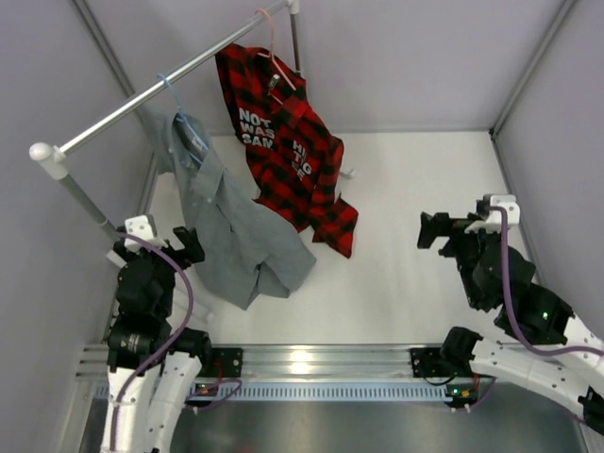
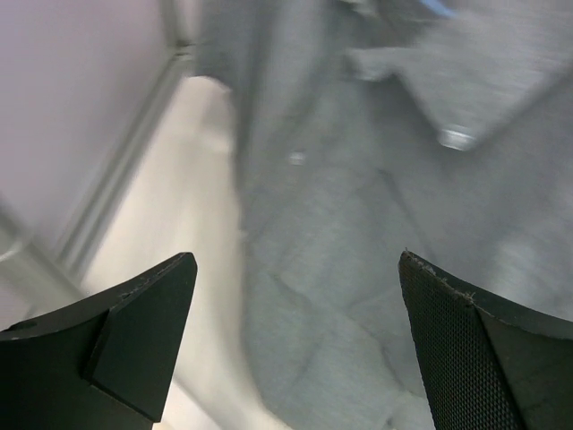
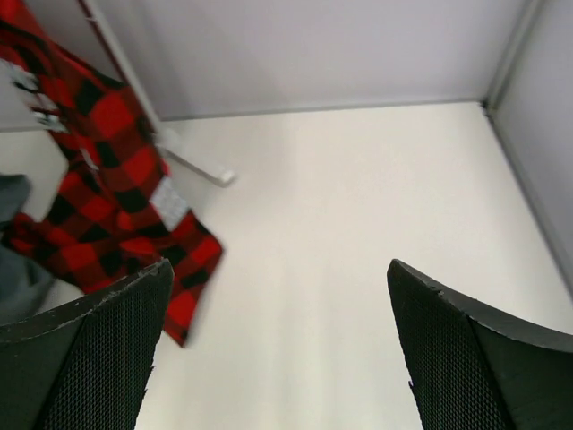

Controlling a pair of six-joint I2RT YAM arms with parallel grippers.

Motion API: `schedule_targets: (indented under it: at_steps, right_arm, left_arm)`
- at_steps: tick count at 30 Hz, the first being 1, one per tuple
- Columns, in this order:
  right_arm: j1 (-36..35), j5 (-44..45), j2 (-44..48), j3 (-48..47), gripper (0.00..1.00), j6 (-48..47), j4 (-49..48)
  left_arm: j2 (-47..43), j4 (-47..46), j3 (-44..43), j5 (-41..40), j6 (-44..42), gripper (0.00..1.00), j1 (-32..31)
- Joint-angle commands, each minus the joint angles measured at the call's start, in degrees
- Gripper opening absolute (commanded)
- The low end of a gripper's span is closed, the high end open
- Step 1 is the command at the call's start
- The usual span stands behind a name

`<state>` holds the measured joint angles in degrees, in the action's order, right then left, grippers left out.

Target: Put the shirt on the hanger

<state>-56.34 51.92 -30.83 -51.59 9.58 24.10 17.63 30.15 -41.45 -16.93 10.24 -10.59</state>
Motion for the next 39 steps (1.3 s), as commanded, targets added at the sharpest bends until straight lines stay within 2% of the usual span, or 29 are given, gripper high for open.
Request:
schedule_targets:
  at_steps: [1, 2, 5, 10, 14, 39]
  right_arm:
    - [0.3, 10.0, 3.6, 1.5, 0.99, 1.0, 8.9]
    - [0.3, 10.0, 5.0, 1.6, 0.99, 1.3, 10.0]
    - [0.3, 9.8, 6.7, 0.9, 0.99, 5.0, 15.2]
    - [0.3, 5.9, 10.9, 1.8, 0.99, 6.8, 17.7]
    - [0.3, 6.2, 12.3, 2.4, 0.99, 6.7, 17.6]
    - [0.3, 7.1, 6.8, 2.8, 1.00, 6.6, 15.8]
  left_arm:
    - [-0.2, -2.1, 0.8, 5.1, 1.8, 0.98, 10.0]
    - [-0.6, -2.3, 1.2, 6.5, 2.0, 0.98, 12.2]
    - [-1.6, -2.1, 1.8, 8.8, 1.2, 0.98, 12.3]
    - [-3.1, -1.5, 2.5, 9.4, 0.3, 0.98, 8.7]
    - [-5.4, -1.4, 3.1, 7.5, 0.0, 0.98, 5.7]
    - [-6.2, -1.6, 3.8, 8.9, -0.1, 0.98, 4.2]
